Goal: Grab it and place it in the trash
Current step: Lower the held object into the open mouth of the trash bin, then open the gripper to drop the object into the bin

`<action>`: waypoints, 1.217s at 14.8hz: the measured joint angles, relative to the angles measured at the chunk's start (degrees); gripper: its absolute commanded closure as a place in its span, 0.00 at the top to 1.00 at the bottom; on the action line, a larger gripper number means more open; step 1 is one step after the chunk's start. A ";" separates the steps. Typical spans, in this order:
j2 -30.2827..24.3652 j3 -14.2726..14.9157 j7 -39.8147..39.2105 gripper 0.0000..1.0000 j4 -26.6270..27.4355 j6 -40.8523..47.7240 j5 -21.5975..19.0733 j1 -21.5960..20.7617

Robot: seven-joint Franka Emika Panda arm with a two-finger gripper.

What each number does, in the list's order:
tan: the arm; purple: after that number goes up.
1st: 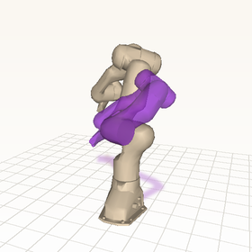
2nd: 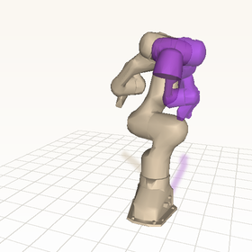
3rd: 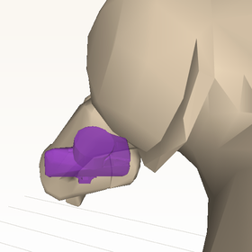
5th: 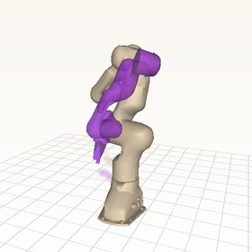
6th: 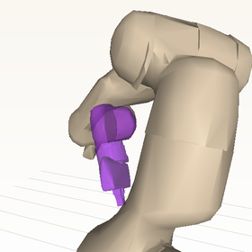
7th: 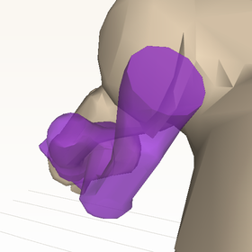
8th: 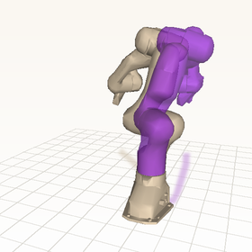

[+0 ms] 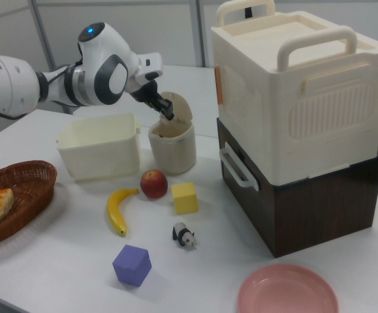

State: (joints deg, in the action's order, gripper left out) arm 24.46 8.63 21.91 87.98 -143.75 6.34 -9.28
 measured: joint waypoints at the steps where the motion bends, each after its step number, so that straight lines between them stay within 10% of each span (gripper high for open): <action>1: 0.81 -0.03 -0.04 0.21 -0.63 -0.01 0.15 -0.01; 10: 4.91 -0.46 -0.11 0.29 -2.42 -1.52 3.52 -0.78; 15: 6.30 -0.45 -0.13 1.00 -2.43 -1.53 5.06 -0.78; 18: 7.00 -0.46 -0.13 1.00 -2.43 -1.55 6.57 -0.78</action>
State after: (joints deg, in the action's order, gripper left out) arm 31.46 8.17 21.78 85.55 -145.30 12.90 -10.06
